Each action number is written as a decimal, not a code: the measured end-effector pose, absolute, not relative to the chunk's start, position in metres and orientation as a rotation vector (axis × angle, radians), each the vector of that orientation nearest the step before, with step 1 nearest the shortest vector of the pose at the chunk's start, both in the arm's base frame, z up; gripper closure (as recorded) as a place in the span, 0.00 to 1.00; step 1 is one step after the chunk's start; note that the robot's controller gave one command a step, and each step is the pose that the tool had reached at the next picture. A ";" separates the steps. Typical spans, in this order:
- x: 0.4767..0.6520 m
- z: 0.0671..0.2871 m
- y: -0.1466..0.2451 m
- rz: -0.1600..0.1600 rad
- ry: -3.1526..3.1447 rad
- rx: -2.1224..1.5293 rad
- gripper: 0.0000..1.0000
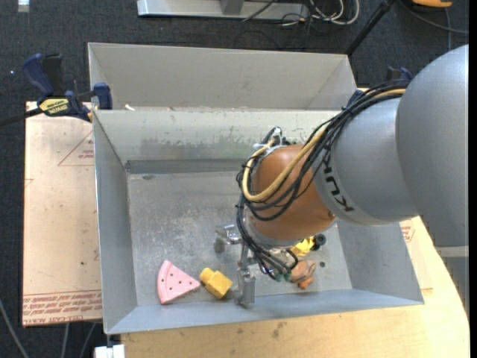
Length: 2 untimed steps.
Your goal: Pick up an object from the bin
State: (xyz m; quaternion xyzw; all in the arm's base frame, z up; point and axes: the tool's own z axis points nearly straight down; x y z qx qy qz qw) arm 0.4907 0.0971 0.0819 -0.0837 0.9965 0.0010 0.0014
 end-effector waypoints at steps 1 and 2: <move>0.490 0.078 0.123 0.000 3.092 -0.484 0.00; 0.481 0.070 0.159 0.003 3.101 -0.500 1.00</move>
Offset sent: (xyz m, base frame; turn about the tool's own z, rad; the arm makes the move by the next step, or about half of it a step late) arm -0.0104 0.0612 -0.0119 -0.1540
